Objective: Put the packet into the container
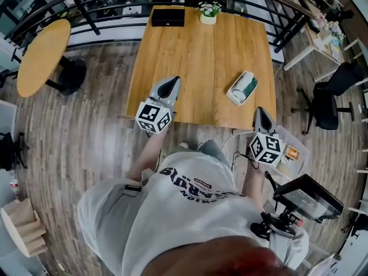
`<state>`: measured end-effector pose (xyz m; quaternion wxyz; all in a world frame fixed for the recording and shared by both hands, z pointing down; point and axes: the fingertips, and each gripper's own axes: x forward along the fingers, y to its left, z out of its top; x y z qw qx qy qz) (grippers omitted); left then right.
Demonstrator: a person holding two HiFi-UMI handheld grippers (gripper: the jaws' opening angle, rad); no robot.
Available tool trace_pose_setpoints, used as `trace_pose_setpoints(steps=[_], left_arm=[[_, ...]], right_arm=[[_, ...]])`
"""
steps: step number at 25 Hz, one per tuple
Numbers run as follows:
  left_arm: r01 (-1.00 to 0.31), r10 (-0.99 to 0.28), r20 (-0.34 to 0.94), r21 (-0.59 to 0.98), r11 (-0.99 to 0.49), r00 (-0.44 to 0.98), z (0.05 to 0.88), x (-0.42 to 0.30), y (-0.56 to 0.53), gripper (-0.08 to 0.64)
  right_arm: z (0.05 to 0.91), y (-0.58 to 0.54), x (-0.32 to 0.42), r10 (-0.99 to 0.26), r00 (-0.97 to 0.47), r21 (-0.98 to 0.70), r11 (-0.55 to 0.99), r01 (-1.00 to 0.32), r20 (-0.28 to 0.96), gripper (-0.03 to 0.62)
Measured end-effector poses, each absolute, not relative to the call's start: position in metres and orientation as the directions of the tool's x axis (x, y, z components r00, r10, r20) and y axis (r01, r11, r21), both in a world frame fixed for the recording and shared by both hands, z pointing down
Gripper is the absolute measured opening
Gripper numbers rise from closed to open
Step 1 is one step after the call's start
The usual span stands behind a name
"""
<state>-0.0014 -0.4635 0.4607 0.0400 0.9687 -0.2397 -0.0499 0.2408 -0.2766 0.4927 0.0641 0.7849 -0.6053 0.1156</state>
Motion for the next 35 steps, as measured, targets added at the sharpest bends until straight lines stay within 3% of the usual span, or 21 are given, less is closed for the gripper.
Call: trace_pose_setpoints(steps=[5, 10, 14, 23, 35], left_arm=[[-0.482, -0.485, -0.072, 0.045, -0.875, 0.872, 0.451, -0.025, -0.412, -0.003], [-0.541, -0.546, -0.051, 0.089, -0.837, 0.836, 0.454, -0.068, -0.362, -0.003], [-0.550, -0.558, -0.037, 0.125, -0.826, 0.829, 0.464, -0.062, -0.294, -0.003], [-0.499, -0.507, -0.021, 0.142, -0.855, 0.862, 0.468, -0.026, -0.095, -0.003], [-0.507, -0.503, 0.068, 0.158, -0.847, 0.862, 0.481, -0.091, 0.024, -0.003]], right_arm=[[0.506, -0.256, 0.218, -0.940, 0.186, -0.079, -0.217, -0.973, 0.286, 0.009], [0.489, -0.238, 0.186, -0.963, 0.111, -0.111, -0.141, -0.984, 0.244, 0.008], [0.486, -0.181, 0.183, -0.967, 0.078, -0.117, -0.109, -0.987, 0.242, 0.009], [0.514, 0.011, 0.200, -0.949, 0.106, -0.169, -0.162, -0.972, 0.298, 0.008], [0.526, 0.125, 0.146, -0.955, 0.088, -0.257, -0.164, -0.952, 0.284, 0.009]])
